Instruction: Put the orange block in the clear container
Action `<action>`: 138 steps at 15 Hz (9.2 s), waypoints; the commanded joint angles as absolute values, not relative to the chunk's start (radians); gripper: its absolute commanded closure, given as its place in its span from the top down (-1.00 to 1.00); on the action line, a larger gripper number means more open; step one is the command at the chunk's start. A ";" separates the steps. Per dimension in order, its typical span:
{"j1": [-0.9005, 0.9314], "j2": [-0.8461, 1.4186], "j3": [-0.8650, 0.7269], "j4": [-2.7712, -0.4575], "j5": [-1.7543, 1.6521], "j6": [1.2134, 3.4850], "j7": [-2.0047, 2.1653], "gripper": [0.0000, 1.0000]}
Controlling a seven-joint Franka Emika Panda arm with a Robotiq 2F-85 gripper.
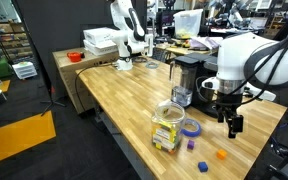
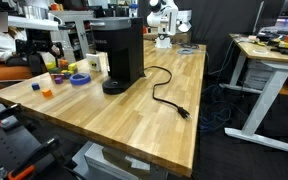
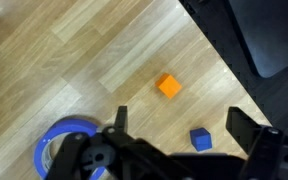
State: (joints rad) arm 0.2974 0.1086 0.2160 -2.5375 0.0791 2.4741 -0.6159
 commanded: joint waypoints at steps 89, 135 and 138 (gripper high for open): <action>0.345 0.393 0.250 -2.610 -0.060 2.924 0.108 0.69; 0.381 0.066 0.280 -2.554 -0.332 2.700 0.197 -0.42; 0.381 0.067 0.281 -2.547 -0.333 2.699 0.194 -0.85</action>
